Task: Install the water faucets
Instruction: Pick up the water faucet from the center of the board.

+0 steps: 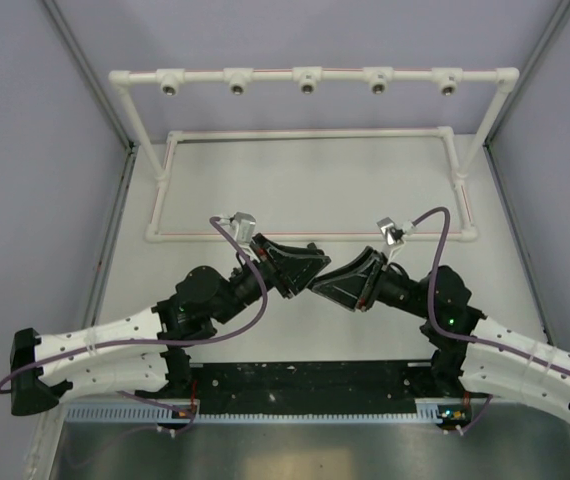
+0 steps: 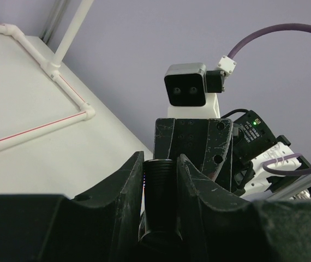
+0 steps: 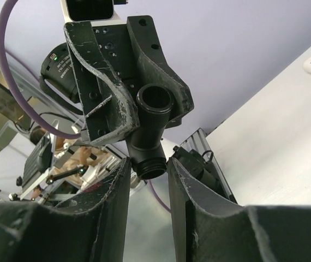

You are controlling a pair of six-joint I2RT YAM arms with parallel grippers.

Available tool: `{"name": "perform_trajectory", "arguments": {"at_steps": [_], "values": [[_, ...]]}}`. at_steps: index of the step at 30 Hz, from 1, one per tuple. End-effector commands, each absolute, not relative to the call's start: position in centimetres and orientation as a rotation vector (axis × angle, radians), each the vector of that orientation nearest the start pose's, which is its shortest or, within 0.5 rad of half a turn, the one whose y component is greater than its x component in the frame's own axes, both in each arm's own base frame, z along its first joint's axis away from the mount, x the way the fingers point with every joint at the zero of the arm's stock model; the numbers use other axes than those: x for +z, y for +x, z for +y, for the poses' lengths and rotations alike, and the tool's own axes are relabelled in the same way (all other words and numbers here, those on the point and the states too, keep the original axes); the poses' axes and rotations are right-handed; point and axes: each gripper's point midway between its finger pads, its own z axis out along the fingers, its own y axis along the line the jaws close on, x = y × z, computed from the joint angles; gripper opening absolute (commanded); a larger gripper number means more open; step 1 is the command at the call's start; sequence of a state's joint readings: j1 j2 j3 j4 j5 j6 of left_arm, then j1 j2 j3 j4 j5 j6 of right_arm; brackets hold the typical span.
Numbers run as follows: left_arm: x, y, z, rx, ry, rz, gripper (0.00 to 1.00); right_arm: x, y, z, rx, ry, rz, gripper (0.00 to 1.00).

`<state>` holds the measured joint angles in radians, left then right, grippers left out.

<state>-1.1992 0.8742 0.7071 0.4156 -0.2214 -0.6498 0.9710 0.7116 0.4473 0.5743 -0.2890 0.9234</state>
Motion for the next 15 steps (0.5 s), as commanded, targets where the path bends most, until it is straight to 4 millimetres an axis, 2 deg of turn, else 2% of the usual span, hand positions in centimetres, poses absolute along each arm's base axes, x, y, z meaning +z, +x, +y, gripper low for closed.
{"name": "perform_trajectory", "arguments": {"at_steps": [1,5,10,11,13,15], "values": [[40.67,13.54,-31.57,-1.472,0.166,1.346,0.0,35.09,9.65,29.32,1.78,-0.383,1.387,0.32],[40.51,13.52,-31.57,-1.474,0.164,1.35,0.0,35.07,9.64,29.28,1.782,-0.382,1.377,0.26],[40.39,13.46,-31.69,-1.482,0.165,1.351,0.0,35.02,9.92,29.16,1.771,-0.364,1.373,0.09],[40.45,13.34,-31.76,-1.489,0.171,1.346,0.03,35.0,9.99,29.13,1.768,-0.359,1.373,0.06],[40.42,13.16,-31.87,-1.501,0.177,1.343,0.19,35.02,10.12,28.99,1.768,-0.344,1.366,0.0],[40.35,13.07,-31.91,-1.508,0.178,1.343,0.3,34.83,10.18,28.76,1.774,-0.326,1.347,0.0]]}}
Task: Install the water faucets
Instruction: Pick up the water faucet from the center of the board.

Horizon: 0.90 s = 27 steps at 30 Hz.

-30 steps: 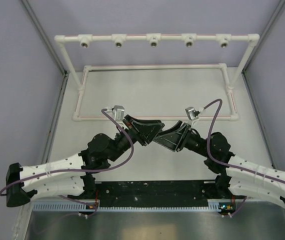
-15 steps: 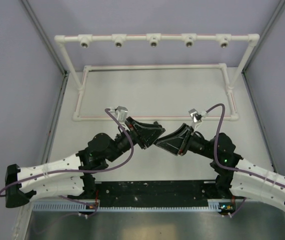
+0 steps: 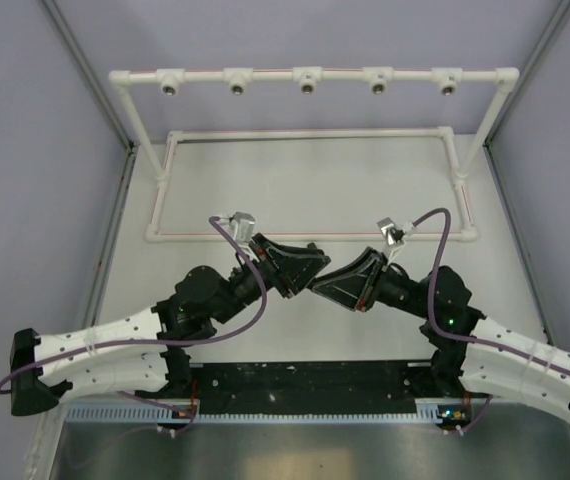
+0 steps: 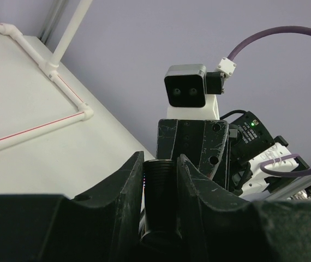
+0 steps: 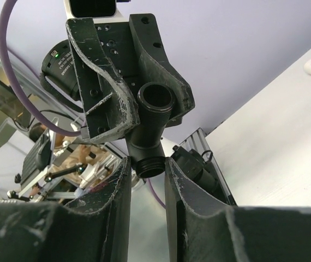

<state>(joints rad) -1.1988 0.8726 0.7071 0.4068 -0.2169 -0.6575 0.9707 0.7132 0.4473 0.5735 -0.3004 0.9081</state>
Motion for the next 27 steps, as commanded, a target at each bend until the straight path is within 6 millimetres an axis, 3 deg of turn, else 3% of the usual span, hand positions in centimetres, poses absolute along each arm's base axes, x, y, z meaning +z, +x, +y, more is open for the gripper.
{"name": "perform_trajectory", "arguments": {"at_steps": [1,5,7,17,27], "values": [[40.3,13.0,-31.9,-1.514,0.176,1.343,0.36,34.9,10.1,28.6,1.788,-0.314,1.327,0.0],[39.8,13.1,-31.8,-1.518,0.158,1.341,0.57,34.6,10.4,28.3,1.815,-0.26,1.305,0.0],[39.9,13.2,-31.6,-1.524,0.143,1.332,0.6,34.6,10.6,28.2,1.817,-0.235,1.3,0.0],[40.3,13.3,-30.5,-1.634,0.013,1.234,0.57,34.2,11.0,28.5,1.802,-0.247,1.242,0.0],[40.0,13.4,-31.4,-1.654,0.01,1.251,0.55,34.5,10.7,29.1,1.824,-0.289,1.222,0.0]]}}
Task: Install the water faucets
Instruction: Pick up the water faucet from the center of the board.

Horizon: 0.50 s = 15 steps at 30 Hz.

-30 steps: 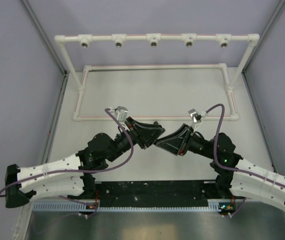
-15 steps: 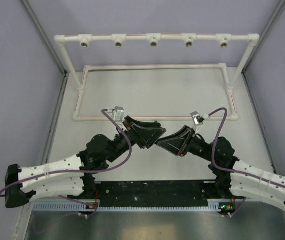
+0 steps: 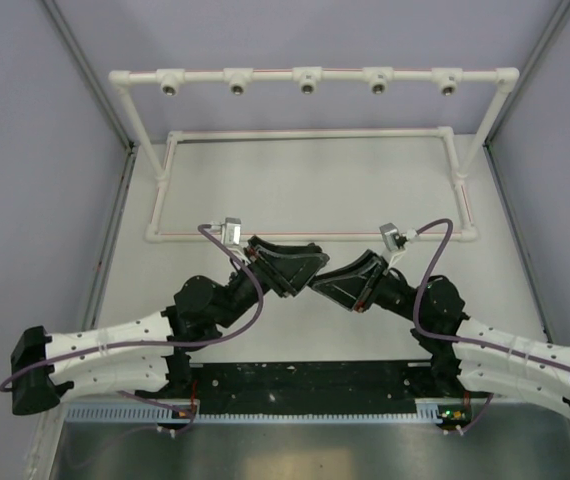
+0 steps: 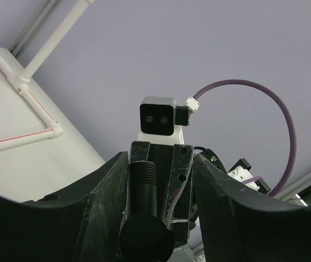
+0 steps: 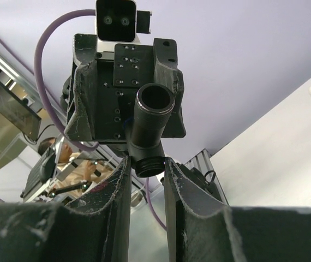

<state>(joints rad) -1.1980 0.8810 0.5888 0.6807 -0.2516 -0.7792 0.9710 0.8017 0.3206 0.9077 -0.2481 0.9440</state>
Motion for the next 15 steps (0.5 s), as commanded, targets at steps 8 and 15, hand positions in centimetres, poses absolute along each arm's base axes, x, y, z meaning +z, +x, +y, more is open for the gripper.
{"name": "perform_trajectory", "arguments": {"at_steps": [8,15], "values": [[38.7,14.1,-32.4,-1.591,0.029,1.308,0.53,34.3,11.1,29.6,1.791,-0.3,1.269,0.0],[37.5,14.9,-32.6,-1.51,0.041,1.354,0.48,33.8,11.4,29.6,1.76,-0.303,1.301,0.0]]}}
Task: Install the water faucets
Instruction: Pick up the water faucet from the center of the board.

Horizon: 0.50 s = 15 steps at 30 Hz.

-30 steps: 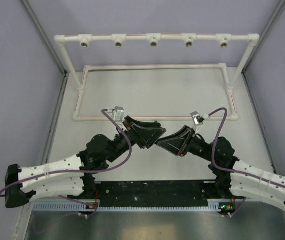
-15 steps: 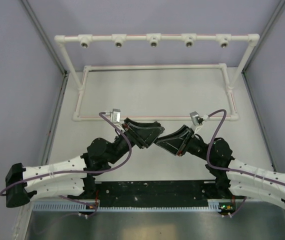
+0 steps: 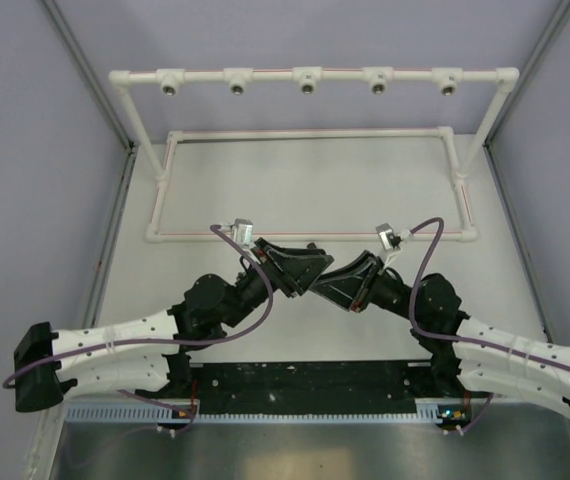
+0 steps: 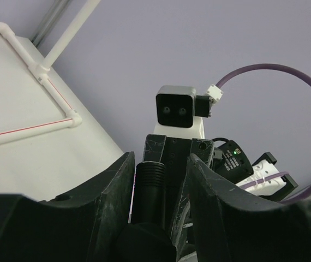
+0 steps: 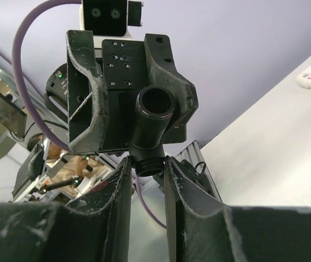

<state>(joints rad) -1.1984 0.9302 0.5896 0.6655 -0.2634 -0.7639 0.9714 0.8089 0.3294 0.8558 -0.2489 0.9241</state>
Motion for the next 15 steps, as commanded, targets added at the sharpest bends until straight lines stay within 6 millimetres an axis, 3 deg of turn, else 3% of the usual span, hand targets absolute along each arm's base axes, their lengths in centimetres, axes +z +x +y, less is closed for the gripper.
{"name": "perform_trajectory", "arguments": {"at_steps": [1,6,15], "values": [[37.39,14.96,-32.57,-1.505,0.04,1.356,0.47,33.64,11.47,29.64,1.75,-0.299,1.309,0.0],[36.93,15.2,-32.5,-1.488,0.032,1.37,0.41,33.65,11.68,29.33,1.735,-0.283,1.303,0.0],[37.12,15.25,-32.39,-1.48,0.035,1.363,0.41,33.63,12.15,29.66,1.721,-0.279,1.303,0.0]]}}
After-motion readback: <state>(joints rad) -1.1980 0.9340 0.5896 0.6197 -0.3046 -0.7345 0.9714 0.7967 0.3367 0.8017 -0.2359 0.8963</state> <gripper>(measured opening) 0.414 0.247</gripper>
